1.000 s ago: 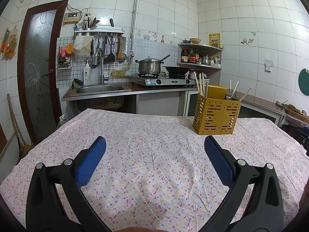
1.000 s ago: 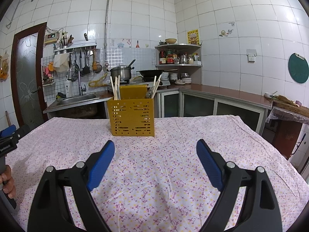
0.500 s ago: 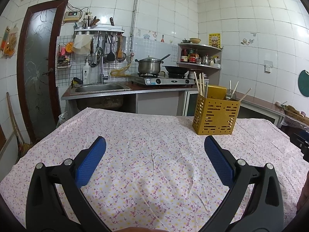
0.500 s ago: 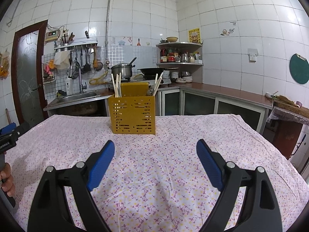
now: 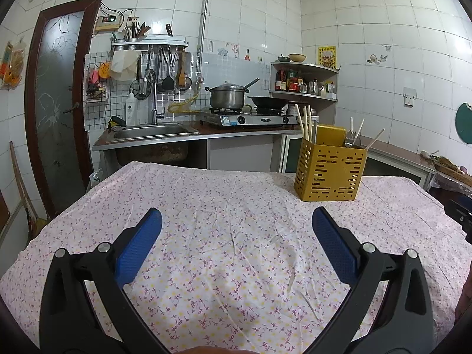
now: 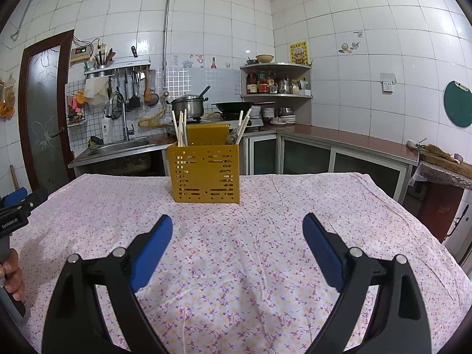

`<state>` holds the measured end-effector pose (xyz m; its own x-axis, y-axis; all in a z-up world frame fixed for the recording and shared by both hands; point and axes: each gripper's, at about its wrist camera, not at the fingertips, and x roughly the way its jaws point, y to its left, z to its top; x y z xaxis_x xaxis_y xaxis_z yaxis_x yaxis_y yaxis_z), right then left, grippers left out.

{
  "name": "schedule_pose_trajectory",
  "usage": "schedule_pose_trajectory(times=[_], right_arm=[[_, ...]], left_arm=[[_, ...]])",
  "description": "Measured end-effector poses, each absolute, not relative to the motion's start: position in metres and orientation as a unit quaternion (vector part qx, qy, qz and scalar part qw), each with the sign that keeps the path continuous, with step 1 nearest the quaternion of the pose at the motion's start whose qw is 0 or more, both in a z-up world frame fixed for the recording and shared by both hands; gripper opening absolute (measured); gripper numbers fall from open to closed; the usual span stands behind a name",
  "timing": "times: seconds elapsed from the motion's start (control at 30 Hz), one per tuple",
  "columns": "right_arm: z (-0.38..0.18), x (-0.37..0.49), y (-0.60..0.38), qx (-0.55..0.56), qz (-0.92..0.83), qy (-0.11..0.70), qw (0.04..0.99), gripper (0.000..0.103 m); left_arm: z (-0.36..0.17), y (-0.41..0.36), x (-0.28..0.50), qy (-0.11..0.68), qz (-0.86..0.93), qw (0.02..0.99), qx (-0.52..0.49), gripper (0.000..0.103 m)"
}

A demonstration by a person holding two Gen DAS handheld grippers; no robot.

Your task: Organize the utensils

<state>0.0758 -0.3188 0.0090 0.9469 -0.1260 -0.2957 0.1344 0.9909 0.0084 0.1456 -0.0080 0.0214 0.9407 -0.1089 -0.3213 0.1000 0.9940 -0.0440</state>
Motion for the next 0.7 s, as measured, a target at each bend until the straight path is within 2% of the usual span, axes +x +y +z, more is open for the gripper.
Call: schedule_pose_trajectory(times=[0.7], right_arm=[[0.0080,0.0782,-0.3183,0.010,-0.069,0.150,0.986,0.088]], left_arm=[[0.0232,-0.0096,0.1445,0.159,-0.052,0.986,-0.013,0.098]])
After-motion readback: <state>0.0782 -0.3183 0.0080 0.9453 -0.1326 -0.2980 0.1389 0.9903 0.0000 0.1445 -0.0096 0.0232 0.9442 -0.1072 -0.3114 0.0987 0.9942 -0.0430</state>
